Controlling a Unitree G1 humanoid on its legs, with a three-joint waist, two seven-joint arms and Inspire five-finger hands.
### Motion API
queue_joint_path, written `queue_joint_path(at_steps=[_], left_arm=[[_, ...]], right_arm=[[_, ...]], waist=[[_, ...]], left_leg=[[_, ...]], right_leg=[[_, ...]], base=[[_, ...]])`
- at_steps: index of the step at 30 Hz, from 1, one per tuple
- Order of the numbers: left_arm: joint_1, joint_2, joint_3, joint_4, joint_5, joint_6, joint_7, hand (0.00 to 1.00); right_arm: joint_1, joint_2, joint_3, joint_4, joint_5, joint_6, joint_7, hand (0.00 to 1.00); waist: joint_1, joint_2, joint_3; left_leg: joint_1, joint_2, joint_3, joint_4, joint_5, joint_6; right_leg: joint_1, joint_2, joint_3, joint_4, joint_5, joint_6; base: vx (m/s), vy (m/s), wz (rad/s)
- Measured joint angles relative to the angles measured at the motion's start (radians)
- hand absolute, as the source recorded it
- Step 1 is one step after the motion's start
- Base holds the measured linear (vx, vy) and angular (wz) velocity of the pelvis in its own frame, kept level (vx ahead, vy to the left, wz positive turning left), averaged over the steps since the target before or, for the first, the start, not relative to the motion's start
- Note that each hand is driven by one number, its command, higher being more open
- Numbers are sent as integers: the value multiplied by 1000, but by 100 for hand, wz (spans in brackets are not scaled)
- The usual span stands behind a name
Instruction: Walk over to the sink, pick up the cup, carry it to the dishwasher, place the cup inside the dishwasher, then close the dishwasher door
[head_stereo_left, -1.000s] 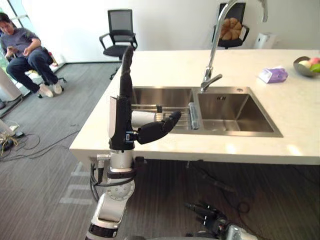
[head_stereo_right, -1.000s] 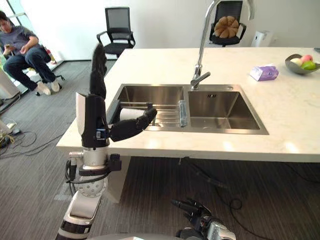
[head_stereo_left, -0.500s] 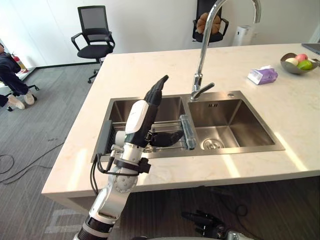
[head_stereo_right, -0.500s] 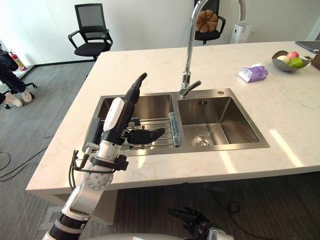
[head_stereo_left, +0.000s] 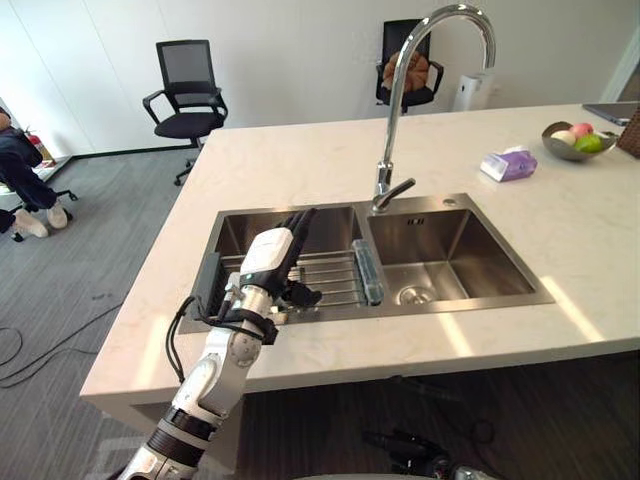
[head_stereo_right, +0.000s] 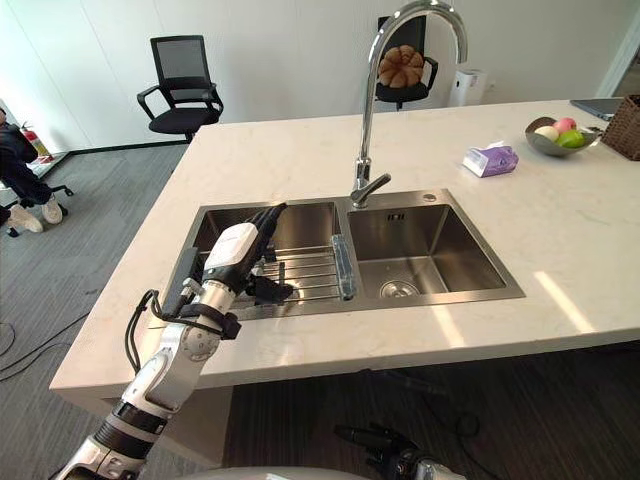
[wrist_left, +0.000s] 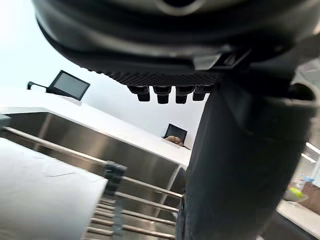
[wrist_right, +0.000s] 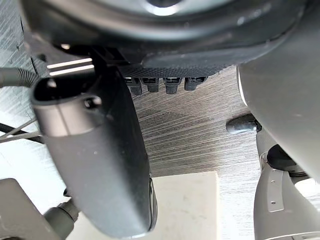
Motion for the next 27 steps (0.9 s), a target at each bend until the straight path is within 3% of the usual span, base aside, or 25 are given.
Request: queue_joint_path(at_steps=[12, 27], left_arm=[[-31, 119, 83, 103, 62, 1, -2, 100], [-31, 188, 115, 184, 135, -47, -173, 100]], right_arm=[[-1, 1, -4, -2, -5, 7, 5, 100], [8, 0, -31, -12, -15, 8, 33, 100]], waist=[[-18, -9, -2], [-26, -3, -4]], left_leg=[[29, -3, 2, -22, 1, -1], [33, -6, -2, -30, 2, -4]], right_leg=[[27, 1, 0, -20, 1, 2], [34, 0, -3, -32, 1, 2]], base=[[0, 0, 0], [-20, -9, 0]])
